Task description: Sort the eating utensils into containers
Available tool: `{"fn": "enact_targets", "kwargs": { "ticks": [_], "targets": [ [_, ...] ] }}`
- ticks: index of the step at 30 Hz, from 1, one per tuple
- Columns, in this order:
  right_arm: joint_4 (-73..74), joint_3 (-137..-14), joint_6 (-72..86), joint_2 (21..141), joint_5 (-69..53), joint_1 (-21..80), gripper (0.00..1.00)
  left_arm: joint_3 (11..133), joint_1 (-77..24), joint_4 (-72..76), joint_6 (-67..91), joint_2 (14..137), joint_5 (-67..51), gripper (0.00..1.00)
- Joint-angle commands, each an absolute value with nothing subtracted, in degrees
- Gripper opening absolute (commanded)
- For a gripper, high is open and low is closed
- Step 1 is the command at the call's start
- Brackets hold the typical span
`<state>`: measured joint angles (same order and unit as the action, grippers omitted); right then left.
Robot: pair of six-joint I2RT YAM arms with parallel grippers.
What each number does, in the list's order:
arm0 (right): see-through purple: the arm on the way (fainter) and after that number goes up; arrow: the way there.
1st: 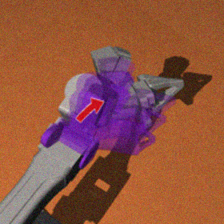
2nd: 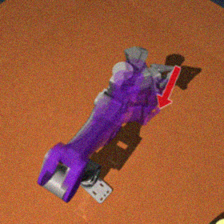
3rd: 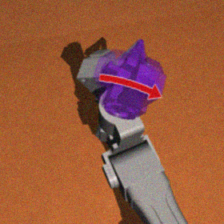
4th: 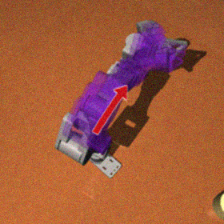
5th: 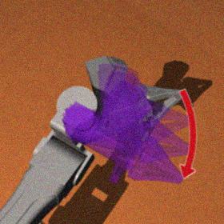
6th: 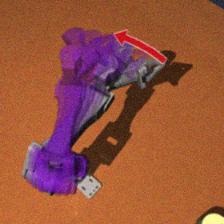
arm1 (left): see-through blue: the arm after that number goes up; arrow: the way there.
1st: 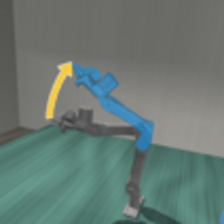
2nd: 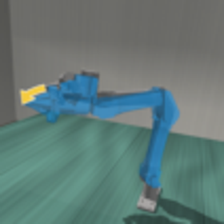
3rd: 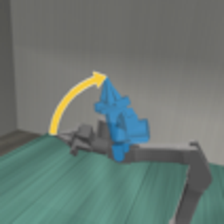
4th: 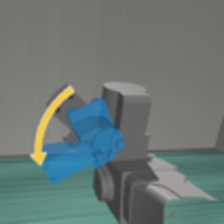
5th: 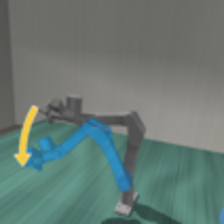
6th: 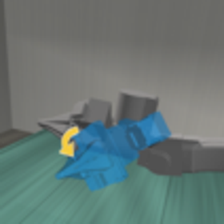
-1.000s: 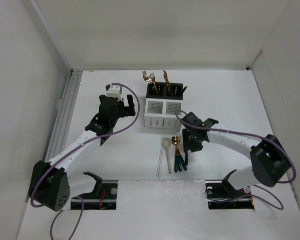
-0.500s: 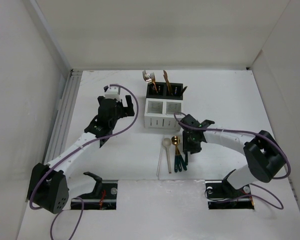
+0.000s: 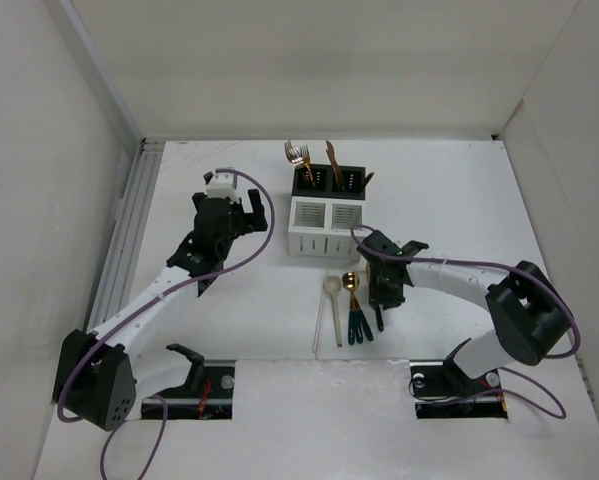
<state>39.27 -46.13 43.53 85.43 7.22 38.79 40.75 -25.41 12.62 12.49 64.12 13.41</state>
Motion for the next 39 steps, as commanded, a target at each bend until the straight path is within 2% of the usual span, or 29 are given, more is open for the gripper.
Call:
{"fn": "enact_targets", "kwargs": {
  "ticks": [1,5,6,7,13,18,24,26,27,28,32,34,39],
  "targets": [
    [37.18,-45.53,44.47,87.89,8.17,39.55,0.34,40.25,-25.66,14.68,13.10,62.23,14.15,0.99],
    [36.65,-44.48,45.00,86.66,8.70,39.55,0.18,40.25,-25.66,14.68,13.10,61.70,15.38,0.99],
    [36.65,-44.47,45.61,85.96,8.70,39.55,0.07,40.25,-25.66,14.68,13.10,61.70,15.38,0.99],
    [36.65,-44.47,45.62,85.96,8.70,39.55,0.00,40.25,-25.66,14.68,13.10,61.70,15.38,0.99],
    [39.45,-45.87,48.24,79.57,13.78,40.07,0.00,40.25,-25.66,14.68,13.10,61.17,15.38,0.99],
    [45.96,-51.93,49.92,68.40,28.52,40.69,0.00,39.73,-25.66,14.15,13.10,61.17,15.38,0.99],
    [44.22,-56.50,48.01,60.22,40.94,41.22,0.00,39.73,-25.66,14.15,13.10,61.17,15.38,0.99],
    [35.90,-59.31,42.92,59.51,45.25,41.84,0.00,39.73,-25.66,14.15,13.10,61.70,15.38,0.99],
    [31.34,-59.94,35.32,59.50,45.96,42.36,0.00,40.25,-25.66,14.15,13.10,61.70,15.38,0.99],
    [21.46,-60.46,31.33,60.20,45.97,42.36,0.00,40.25,-25.66,14.15,13.10,62.22,15.38,0.99],
    [-2.73,-63.18,13.13,67.22,46.58,42.36,0.00,40.25,-25.66,14.15,13.10,62.75,15.90,0.99],
    [-9.55,-65.03,4.54,73.96,45.10,42.36,0.00,40.78,-25.66,14.15,12.57,62.75,16.43,0.99],
    [-23.79,-71.09,-3.33,85.76,39.66,42.36,0.00,41.40,-24.44,13.01,12.57,64.15,16.96,0.99]
  ]
}}
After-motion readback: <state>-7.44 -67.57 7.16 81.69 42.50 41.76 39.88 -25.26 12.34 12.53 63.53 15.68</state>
